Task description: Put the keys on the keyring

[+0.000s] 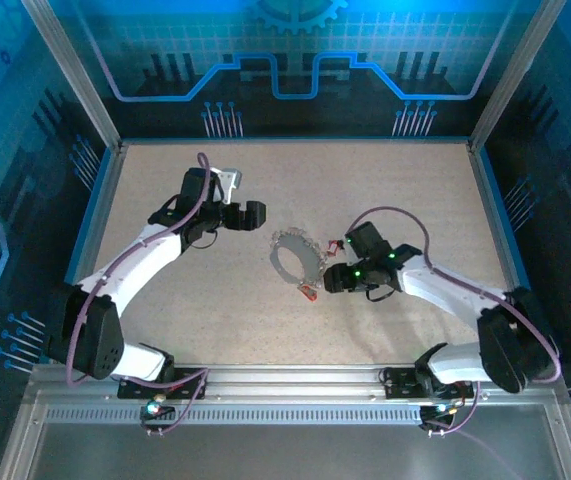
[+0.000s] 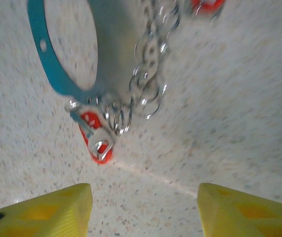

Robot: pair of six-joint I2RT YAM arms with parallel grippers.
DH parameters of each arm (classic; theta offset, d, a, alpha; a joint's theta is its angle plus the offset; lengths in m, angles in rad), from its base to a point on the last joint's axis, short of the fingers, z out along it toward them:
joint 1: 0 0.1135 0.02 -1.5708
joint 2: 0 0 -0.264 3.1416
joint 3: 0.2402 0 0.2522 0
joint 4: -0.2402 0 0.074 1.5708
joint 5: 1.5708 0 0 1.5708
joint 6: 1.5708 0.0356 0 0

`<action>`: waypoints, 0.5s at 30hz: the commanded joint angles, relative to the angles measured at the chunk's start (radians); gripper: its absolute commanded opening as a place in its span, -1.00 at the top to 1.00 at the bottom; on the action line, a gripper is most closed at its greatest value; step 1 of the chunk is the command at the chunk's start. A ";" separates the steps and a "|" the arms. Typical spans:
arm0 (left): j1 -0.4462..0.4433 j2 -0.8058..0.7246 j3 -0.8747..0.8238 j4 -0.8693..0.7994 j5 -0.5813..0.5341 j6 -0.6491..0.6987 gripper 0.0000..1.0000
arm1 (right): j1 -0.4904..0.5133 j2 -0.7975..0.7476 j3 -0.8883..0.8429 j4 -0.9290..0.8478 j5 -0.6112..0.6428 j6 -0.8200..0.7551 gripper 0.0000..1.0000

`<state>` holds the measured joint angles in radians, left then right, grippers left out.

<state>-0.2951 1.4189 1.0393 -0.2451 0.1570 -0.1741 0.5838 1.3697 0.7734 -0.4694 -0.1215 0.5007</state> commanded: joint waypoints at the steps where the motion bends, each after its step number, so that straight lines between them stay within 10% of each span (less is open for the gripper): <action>1: 0.013 -0.012 0.017 -0.002 0.019 0.008 -0.98 | 0.035 0.042 0.057 -0.034 -0.072 -0.047 -0.08; 15: 0.013 -0.045 -0.033 0.059 0.007 0.020 -0.98 | 0.080 0.208 0.264 -0.017 -0.126 -0.094 0.22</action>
<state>-0.2897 1.4006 1.0172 -0.2131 0.1551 -0.1745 0.6422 1.5490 0.9970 -0.4614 -0.2165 0.3996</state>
